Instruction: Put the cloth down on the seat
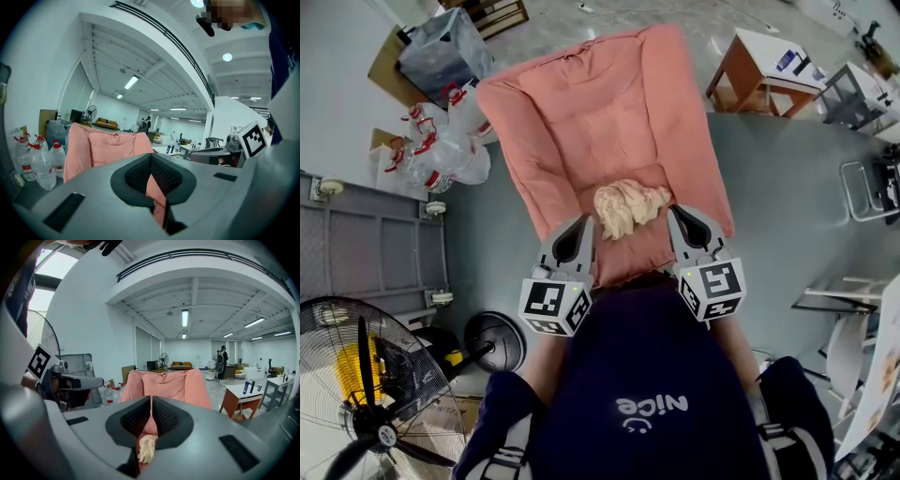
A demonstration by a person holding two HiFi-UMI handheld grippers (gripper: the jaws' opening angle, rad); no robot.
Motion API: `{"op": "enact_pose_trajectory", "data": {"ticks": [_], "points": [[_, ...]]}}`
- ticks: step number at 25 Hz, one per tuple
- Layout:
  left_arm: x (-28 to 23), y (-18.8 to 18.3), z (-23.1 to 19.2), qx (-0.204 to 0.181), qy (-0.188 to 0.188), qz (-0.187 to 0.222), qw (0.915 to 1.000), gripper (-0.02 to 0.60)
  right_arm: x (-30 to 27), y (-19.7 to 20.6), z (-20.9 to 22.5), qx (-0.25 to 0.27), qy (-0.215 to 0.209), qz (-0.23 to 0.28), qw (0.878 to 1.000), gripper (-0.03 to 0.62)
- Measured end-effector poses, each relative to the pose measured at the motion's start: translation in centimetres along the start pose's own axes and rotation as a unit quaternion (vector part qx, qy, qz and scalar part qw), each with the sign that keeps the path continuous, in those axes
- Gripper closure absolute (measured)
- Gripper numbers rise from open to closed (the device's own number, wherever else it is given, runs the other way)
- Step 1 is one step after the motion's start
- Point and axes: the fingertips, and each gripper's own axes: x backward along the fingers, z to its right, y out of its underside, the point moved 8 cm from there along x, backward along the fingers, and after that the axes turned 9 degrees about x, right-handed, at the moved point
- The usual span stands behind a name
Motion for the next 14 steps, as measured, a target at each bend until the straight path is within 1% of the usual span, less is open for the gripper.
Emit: {"op": "enact_pose_trajectory", "data": {"ticks": [14], "points": [[-0.29,0.08,-0.52,-0.008,-0.008,-0.002,0.9999,0.561,-0.88,0.03,0.08,0.010,-0.006,-0.001,1.000,0.543]]}}
